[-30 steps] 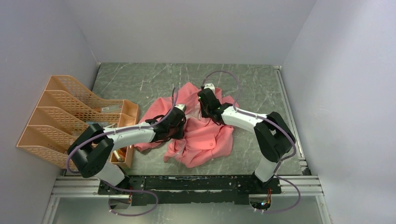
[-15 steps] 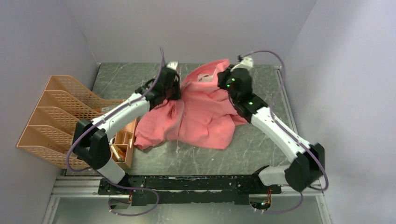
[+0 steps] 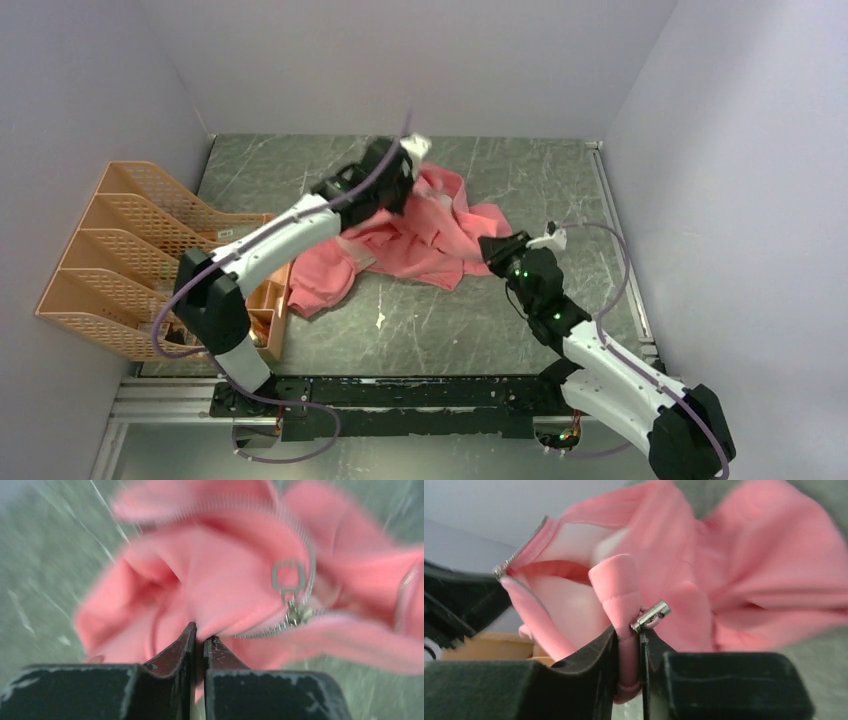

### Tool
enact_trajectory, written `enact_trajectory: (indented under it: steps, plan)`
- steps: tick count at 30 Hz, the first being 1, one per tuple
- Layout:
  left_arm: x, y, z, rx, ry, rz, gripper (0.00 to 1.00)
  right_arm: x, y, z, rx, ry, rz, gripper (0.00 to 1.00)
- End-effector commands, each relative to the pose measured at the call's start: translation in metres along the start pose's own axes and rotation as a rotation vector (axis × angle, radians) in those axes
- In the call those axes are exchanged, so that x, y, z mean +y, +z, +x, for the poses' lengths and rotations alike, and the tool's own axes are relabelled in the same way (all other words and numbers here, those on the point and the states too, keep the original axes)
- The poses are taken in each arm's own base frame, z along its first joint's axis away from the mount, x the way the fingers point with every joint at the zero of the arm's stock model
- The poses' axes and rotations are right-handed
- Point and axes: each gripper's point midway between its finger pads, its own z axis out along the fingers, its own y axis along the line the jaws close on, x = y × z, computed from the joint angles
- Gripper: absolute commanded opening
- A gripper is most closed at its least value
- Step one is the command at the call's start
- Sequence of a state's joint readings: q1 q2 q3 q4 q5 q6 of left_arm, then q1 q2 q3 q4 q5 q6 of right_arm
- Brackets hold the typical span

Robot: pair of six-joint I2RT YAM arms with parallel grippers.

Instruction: Zip up the jacket

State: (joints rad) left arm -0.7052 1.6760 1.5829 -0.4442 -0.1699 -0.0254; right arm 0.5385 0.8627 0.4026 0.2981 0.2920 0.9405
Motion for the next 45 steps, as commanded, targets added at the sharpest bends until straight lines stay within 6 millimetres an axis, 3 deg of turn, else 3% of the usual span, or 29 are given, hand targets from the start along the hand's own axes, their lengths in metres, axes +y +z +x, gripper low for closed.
enact_trajectory:
  steps: [1, 4, 8, 11, 14, 23, 32, 39, 45]
  plan:
    - [-0.040, 0.007, 0.100, 0.180, -0.018, 0.031, 0.08, -0.048, -0.017, 0.013, 0.003, -0.013, 0.127, 0.35]
    - [-0.050, 0.005, 0.143, 0.260, -0.049, -0.003, 0.08, -0.058, -0.027, 0.014, 0.033, -0.095, 0.163, 0.53]
    - [-0.053, -0.002, 0.178, 0.321, -0.068, -0.038, 0.08, -0.062, -0.043, 0.003, 0.045, -0.205, 0.192, 0.61]
    - [-0.063, -0.012, 0.185, 0.292, -0.089, -0.010, 0.08, -0.050, -0.051, -0.006, 0.058, -0.277, 0.163, 0.62]
    - [-0.065, -0.021, 0.186, 0.258, -0.111, -0.001, 0.08, -0.036, -0.052, -0.004, 0.118, -0.360, 0.105, 0.63]
    - [-0.067, -0.036, 0.204, 0.245, -0.168, 0.035, 0.09, 0.021, -0.046, 0.048, 0.438, -0.483, -0.214, 0.58]
    - [-0.068, -0.047, 0.205, 0.164, -0.268, 0.064, 0.11, 0.047, -0.039, 0.112, 0.642, -0.481, -0.348, 0.57]
    - [-0.072, -0.041, 0.220, 0.147, -0.317, 0.078, 0.08, 0.084, -0.032, 0.120, 0.596, -0.488, -0.419, 0.56]
    - [-0.083, -0.034, 0.231, 0.138, -0.367, 0.128, 0.08, 0.091, -0.010, 0.120, 0.563, -0.477, -0.372, 0.53]
